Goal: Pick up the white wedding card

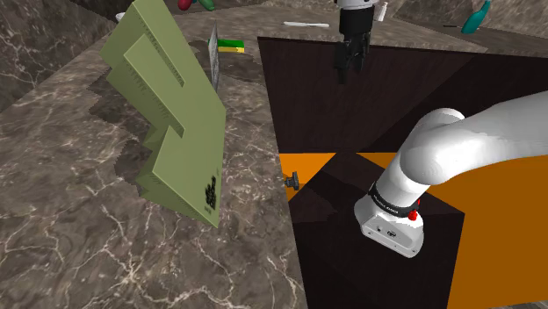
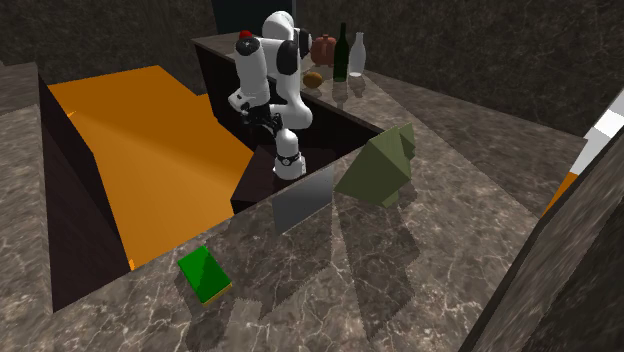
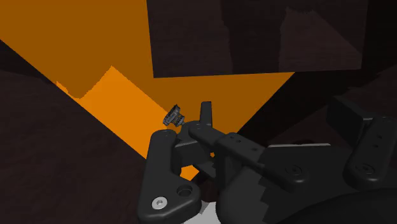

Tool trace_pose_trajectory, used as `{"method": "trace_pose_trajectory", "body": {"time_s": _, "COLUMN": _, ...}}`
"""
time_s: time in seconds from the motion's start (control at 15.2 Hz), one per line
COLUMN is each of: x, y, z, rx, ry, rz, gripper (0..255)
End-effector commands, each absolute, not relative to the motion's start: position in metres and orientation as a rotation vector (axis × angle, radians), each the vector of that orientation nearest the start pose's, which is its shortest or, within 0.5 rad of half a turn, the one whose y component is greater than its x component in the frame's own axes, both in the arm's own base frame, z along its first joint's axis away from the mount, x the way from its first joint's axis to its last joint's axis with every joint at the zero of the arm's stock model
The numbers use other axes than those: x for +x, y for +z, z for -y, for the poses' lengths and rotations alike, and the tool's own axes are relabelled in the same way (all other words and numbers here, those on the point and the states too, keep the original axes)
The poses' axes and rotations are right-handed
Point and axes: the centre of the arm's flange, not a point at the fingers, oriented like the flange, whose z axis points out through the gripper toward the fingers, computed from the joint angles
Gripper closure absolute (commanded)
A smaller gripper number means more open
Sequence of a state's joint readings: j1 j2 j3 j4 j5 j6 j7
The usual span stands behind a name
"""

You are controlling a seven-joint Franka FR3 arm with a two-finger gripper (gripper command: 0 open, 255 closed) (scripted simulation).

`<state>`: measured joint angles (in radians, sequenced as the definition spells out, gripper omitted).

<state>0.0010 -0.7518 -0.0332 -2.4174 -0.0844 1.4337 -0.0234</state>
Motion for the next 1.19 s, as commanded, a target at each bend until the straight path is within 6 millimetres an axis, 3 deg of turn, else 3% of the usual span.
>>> {"method": "trace_pose_trajectory", "body": {"time_s": 0.0, "x": 0.295, "y": 0.542, "z": 0.022, "rx": -3.176, "ry": 0.372, "rz": 0.002, "gripper": 0}}
{"method": "trace_pose_trajectory", "body": {"time_s": 0.53, "x": 0.345, "y": 0.571, "z": -0.061, "rx": -3.141, "ry": 0.374, "rz": -0.235, "gripper": 0}}
{"method": "trace_pose_trajectory", "body": {"time_s": 1.12, "x": 0.414, "y": 0.604, "z": -0.143, "rx": -3.08, "ry": 0.373, "rz": -0.495, "gripper": 0}}
